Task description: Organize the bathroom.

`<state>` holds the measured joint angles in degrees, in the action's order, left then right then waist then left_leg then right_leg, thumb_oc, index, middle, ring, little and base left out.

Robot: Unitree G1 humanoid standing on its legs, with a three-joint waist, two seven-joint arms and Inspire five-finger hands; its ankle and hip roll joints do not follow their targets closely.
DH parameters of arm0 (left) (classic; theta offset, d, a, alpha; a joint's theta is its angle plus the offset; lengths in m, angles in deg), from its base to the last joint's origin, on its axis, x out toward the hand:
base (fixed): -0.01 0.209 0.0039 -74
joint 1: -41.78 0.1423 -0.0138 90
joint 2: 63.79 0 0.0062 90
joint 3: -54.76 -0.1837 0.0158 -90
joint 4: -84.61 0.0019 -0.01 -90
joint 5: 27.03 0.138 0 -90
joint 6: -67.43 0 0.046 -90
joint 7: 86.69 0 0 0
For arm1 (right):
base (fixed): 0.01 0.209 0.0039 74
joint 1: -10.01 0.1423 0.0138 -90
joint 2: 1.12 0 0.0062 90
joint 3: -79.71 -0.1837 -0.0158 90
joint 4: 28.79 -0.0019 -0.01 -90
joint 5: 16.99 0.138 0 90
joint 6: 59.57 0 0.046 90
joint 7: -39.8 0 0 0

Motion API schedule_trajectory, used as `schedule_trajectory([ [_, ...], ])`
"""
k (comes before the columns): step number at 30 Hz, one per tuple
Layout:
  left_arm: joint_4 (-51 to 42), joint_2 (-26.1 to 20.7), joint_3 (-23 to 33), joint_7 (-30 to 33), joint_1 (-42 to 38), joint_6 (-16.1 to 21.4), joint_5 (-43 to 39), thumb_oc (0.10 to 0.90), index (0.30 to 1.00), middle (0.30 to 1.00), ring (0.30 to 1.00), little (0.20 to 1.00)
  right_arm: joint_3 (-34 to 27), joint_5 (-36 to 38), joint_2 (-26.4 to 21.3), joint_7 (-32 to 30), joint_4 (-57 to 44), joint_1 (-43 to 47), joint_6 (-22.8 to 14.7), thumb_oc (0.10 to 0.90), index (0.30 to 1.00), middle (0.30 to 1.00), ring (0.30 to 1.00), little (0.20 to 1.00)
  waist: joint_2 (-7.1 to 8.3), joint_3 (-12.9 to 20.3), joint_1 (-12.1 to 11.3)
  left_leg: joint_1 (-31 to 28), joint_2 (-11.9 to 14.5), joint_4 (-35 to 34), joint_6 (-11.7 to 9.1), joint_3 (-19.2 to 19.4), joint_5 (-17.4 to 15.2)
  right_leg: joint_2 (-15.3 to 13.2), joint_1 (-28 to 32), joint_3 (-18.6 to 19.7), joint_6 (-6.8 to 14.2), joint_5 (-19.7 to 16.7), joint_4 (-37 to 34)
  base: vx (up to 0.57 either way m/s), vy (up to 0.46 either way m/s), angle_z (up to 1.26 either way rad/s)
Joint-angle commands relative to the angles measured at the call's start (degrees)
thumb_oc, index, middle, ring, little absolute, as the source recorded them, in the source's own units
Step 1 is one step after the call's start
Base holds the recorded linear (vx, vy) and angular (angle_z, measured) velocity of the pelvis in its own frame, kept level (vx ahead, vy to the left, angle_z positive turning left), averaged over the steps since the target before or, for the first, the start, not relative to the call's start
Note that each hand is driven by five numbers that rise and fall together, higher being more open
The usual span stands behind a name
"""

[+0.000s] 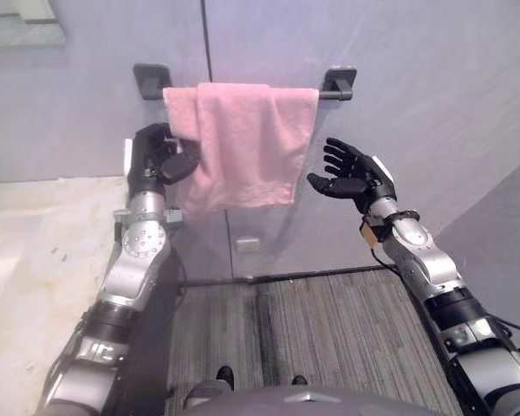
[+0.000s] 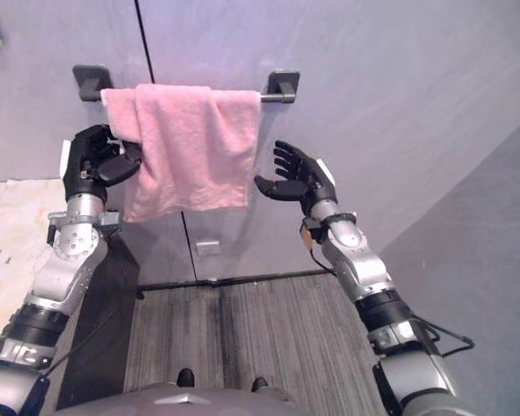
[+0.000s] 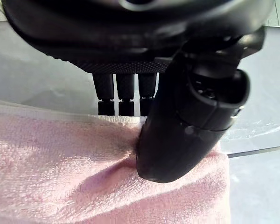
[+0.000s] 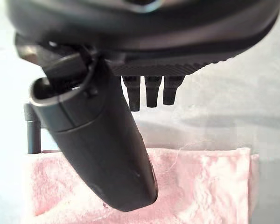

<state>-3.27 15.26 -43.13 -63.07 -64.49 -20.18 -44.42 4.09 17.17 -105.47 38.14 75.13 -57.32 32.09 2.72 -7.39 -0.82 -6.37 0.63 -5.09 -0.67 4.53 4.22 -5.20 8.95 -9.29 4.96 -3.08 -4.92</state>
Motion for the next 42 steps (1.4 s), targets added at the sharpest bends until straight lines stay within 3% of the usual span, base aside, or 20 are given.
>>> schedule_trajectory([
  [1,1.1,-2.9,0.5,-0.2,-1.7,5.3,2.4,0.400,0.300,0.300,0.300,0.300,-5.1,0.0,0.1,0.2,-3.8,5.8,-8.7,0.441,0.361,0.361,0.361,0.361,0.58,4.9,-1.1,-2.6,-2.2,0.1,1.5,1.7,-5.0,0.9,-1.6,-1.2,-0.1,-0.7,-0.1,0.00,0.000,0.00],
  [2,1.0,-2.8,0.5,-0.2,-1.7,5.2,2.3,0.400,0.300,0.300,0.300,0.300,-5.1,0.1,0.1,0.3,-3.8,5.8,-8.9,0.420,0.331,0.331,0.331,0.331,0.57,4.9,-1.2,-2.6,-2.2,0.1,1.5,1.7,-4.9,0.9,-1.6,-1.2,-0.1,-0.7,-0.1,0.00,0.000,0.00],
  [3,0.9,-2.9,0.5,-0.3,-1.6,5.1,2.3,0.400,0.300,0.300,0.300,0.300,-5.2,0.2,0.2,0.3,-4.2,5.8,-8.7,0.441,0.361,0.361,0.361,0.361,0.55,5.0,-1.2,-2.6,-2.2,0.1,1.5,1.7,-4.9,0.9,-1.6,-1.2,-0.1,-0.7,-0.1,0.00,0.000,0.00],
  [4,0.8,-2.8,0.5,-0.4,-1.6,5.1,2.2,0.400,0.300,0.300,0.300,0.300,-5.2,-0.2,0.2,0.3,-4.4,5.8,-8.6,0.645,0.667,0.667,0.667,0.667,0.54,5.0,-1.2,-2.6,-2.2,0.1,1.5,1.7,-4.9,0.9,-1.6,-1.1,-0.2,-0.7,-0.1,0.00,0.000,0.00],
  [5,0.9,-2.7,0.5,-0.4,-1.6,5.0,2.3,0.400,0.300,0.300,0.300,0.300,-5.2,-0.4,0.2,0.5,-4.4,5.8,-8.5,0.800,0.900,0.900,0.900,0.900,0.55,5.1,-1.2,-2.5,-2.2,0.1,1.5,1.7,-4.9,0.9,-1.6,-1.2,-0.2,-0.7,-0.1,0.00,0.000,0.00],
  [30,0.9,-2.3,-0.6,-2.4,-1.6,4.0,1.7,0.400,0.300,0.300,0.300,0.300,-3.7,-1.7,-1.6,-2.3,-5.3,14.6,-8.0,0.800,0.900,0.900,0.900,0.900,1.16,4.9,-3.1,-2.5,-2.6,0.1,1.8,0.5,-4.9,0.7,-1.1,-2.1,-0.4,-0.4,-0.1,0.00,0.000,0.00],
  [31,1.0,-2.3,-0.6,-2.4,-1.5,4.2,1.7,0.400,0.300,0.300,0.300,0.300,-3.7,-1.8,-1.6,-2.2,-5.2,14.8,-8.0,0.747,0.820,0.820,0.820,0.820,1.16,4.8,-3.1,-2.5,-2.6,0.1,1.8,0.4,-4.9,0.7,-1.1,-2.1,-0.4,-0.3,-0.1,0.00,0.000,0.00],
  [32,1.0,-2.2,-0.6,-2.4,-1.5,4.2,1.7,0.400,0.300,0.300,0.300,0.300,-3.5,-1.7,-1.6,-2.3,-5.2,15.1,-7.9,0.591,0.587,0.587,0.587,0.587,1.19,4.8,-3.2,-2.5,-2.6,0.1,1.8,0.4,-4.9,0.7,-1.0,-2.1,-0.5,-0.3,-0.1,0.00,0.000,0.00],
  [33,0.9,-2.2,-0.6,-2.5,-1.5,4.1,1.7,0.400,0.300,0.300,0.300,0.300,-3.4,-1.6,-1.7,-2.4,-5.1,15.3,-7.9,0.554,0.531,0.531,0.531,0.531,1.19,4.8,-3.2,-2.6,-2.6,0.1,1.8,0.4,-4.9,0.7,-1.0,-2.2,-0.5,-0.3,-0.1,0.00,0.000,0.00],
  [34,0.8,-2.2,-0.6,-2.6,-1.4,4.0,1.6,0.400,0.300,0.300,0.300,0.300,-3.3,-1.5,-1.7,-2.4,-5.0,15.6,-7.7,0.433,0.349,0.349,0.349,0.349,1.21,4.8,-3.3,-2.6,-2.7,0.1,1.8,0.3,-4.9,0.7,-0.9,-2.2,-0.4,-0.3,-0.1,0.00,0.000,0.00],
  [35,0.8,-2.2,-0.6,-2.7,-1.4,4.1,1.6,0.400,0.300,0.300,0.300,0.300,-3.4,-1.5,-1.8,-2.5,-5.0,15.7,-7.7,0.400,0.300,0.300,0.300,0.300,1.24,4.8,-3.4,-2.6,-2.7,0.1,1.8,0.2,-4.9,0.6,-0.9,-2.3,-0.4,-0.3,-0.1,0.00,0.000,0.00],
  [42,0.2,-2.3,-0.3,-3.1,-0.8,3.8,1.7,0.400,0.300,0.300,0.300,0.300,-3.8,-1.1,-1.5,-3.3,-4.7,14.6,-7.2,0.400,0.300,0.300,0.300,0.300,1.32,4.6,-3.5,-2.7,-2.8,0.1,2.0,0.2,-5.0,0.5,-0.8,-2.5,-0.3,-0.3,-0.1,0.00,0.000,0.00],
])
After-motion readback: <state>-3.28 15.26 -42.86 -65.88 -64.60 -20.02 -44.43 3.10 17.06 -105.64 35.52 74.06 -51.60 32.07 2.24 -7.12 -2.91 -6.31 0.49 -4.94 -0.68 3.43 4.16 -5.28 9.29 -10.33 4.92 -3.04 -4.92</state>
